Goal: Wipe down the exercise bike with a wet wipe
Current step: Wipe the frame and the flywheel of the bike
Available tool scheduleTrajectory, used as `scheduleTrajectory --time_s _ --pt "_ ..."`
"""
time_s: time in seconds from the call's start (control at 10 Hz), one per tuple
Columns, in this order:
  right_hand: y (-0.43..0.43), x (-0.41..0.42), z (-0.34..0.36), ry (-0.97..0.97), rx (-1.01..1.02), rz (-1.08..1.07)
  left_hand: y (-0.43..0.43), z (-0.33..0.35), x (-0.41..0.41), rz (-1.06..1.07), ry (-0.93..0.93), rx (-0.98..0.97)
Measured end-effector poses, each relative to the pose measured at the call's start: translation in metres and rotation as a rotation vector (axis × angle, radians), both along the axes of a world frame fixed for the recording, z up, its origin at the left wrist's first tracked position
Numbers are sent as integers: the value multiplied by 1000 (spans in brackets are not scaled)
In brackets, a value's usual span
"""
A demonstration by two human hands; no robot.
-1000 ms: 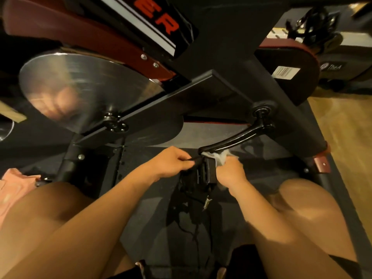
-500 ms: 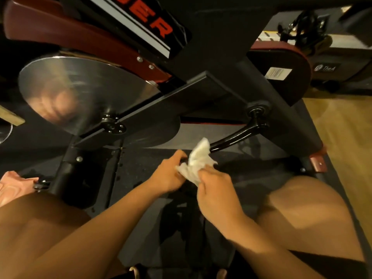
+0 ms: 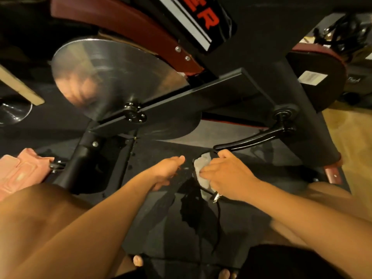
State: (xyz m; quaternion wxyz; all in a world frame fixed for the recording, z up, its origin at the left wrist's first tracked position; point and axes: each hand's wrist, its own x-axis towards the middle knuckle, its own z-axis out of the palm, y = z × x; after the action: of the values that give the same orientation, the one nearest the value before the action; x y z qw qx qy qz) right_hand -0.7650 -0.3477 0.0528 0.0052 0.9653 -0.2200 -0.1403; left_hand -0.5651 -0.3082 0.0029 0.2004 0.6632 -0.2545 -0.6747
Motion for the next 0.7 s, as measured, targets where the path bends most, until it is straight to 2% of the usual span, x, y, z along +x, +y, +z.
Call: scheduleTrajectory --time_s 0.1,0.2,0.3,0.4,0.5,0.6,0.7 --pt "0 -27 3 -247 7 -131 3 -1 -8 45 64 -67" --pt "0 -40 5 -329 11 -317 0 5 -13 101 123 -163" --pt "-1 -33 -11 -406 128 -602 -1 13 -8 88 101 -279" --pt "3 -32 -23 -420 241 -578 4 17 -3 40 104 -320" --pt "1 -27 2 -196 249 -280 8 20 -1 27 89 -337" --pt "-5 -8 7 -193 227 -63 11 20 0 -12 15 -400" --pt "-13 2 -34 -353 456 -91 11 20 -1 0 -20 -438"
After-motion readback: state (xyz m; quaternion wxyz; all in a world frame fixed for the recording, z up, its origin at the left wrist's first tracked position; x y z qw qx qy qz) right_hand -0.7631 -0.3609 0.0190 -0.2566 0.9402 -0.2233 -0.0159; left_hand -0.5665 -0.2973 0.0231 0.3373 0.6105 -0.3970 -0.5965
